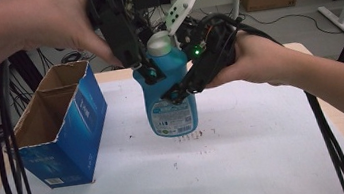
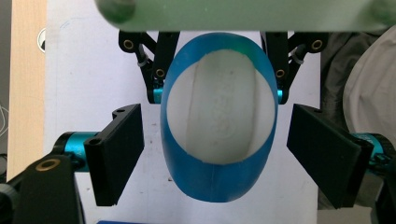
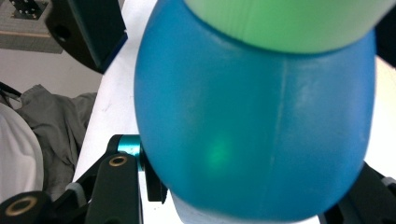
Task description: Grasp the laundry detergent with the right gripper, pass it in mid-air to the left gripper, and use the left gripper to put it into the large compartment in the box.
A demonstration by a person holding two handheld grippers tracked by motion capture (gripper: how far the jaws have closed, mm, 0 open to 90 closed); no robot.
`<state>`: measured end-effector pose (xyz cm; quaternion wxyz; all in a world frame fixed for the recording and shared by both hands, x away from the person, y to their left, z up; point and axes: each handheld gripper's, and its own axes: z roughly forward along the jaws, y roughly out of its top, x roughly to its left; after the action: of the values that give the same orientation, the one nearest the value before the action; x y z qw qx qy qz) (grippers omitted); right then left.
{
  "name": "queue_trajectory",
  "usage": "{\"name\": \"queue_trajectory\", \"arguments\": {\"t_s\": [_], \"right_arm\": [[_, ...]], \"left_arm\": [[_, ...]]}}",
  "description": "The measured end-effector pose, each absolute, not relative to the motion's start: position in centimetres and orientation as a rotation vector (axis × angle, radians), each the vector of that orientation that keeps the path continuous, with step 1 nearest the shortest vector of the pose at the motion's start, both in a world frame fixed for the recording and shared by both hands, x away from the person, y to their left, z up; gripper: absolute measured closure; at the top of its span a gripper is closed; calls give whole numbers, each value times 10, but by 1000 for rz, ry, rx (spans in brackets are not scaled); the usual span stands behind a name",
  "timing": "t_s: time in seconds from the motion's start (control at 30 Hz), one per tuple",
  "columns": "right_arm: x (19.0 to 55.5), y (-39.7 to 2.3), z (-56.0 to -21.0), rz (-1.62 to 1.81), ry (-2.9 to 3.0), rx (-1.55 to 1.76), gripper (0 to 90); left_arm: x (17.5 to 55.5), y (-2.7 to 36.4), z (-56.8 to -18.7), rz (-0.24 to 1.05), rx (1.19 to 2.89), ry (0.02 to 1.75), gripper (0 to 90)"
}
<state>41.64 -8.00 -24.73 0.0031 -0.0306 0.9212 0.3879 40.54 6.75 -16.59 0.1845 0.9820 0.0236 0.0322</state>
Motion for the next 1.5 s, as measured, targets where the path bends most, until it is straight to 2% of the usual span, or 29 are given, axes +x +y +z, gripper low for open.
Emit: {"name": "queue_trajectory", "arguments": {"t_s": [0.4,1.5], "right_arm": [[416,-79,-246,1218,2882,-90,459],[412,-77,-243,1210,2880,-89,458]], "left_arm": [[405,68,-165,86,2763,68,249],[403,62,-170,97,2792,86,313]]}}
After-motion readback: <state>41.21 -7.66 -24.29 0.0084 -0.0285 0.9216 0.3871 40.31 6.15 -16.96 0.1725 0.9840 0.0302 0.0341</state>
